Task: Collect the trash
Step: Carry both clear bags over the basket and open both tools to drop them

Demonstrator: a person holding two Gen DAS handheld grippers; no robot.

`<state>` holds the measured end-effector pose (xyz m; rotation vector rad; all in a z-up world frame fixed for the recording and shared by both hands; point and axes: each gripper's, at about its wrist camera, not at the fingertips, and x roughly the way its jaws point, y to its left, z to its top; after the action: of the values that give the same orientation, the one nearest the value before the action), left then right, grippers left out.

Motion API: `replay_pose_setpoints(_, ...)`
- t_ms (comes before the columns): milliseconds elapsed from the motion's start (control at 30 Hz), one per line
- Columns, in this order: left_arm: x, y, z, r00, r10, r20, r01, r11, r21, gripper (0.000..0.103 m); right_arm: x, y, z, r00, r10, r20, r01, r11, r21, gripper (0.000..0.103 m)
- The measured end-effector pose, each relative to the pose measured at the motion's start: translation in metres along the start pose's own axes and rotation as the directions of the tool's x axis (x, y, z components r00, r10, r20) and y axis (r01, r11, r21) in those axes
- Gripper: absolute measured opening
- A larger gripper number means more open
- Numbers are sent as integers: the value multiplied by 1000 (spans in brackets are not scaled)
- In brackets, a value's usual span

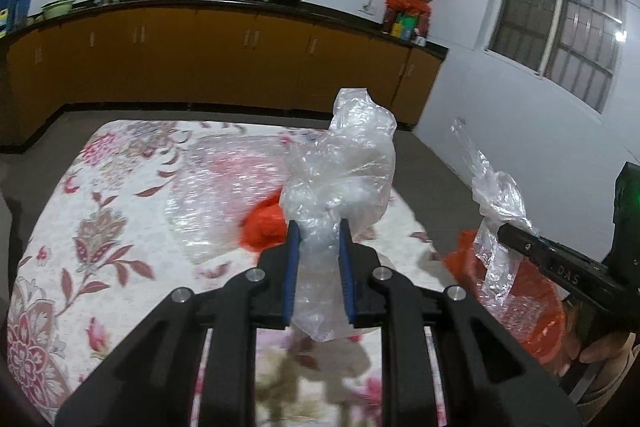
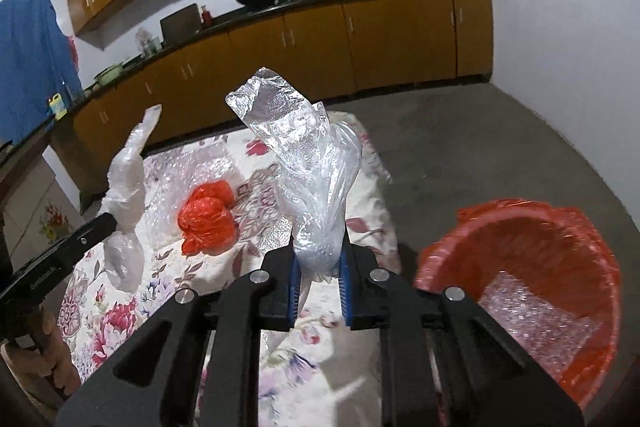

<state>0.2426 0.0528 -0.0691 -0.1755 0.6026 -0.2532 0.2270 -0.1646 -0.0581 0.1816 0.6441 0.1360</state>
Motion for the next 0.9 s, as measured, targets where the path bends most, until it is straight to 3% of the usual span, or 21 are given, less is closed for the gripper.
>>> replay_pose_setpoints(400, 13, -86, -2, 985, -172, -26, 173, 983, 64, 19, -54, -69, -11, 990, -130, 54, 123, 985, 120, 17)
replay_pose_setpoints(667, 26, -145, -9, 958, -280, -65, 286, 953, 100, 19, -83, -120, -21, 971, -228, 66, 209, 953, 217, 17)
replay_pose_setpoints(900, 38, -183, -18, 935, -341, -103, 352, 928, 126, 19, -96, -143, -26, 960, -267, 79, 240, 938, 251, 17)
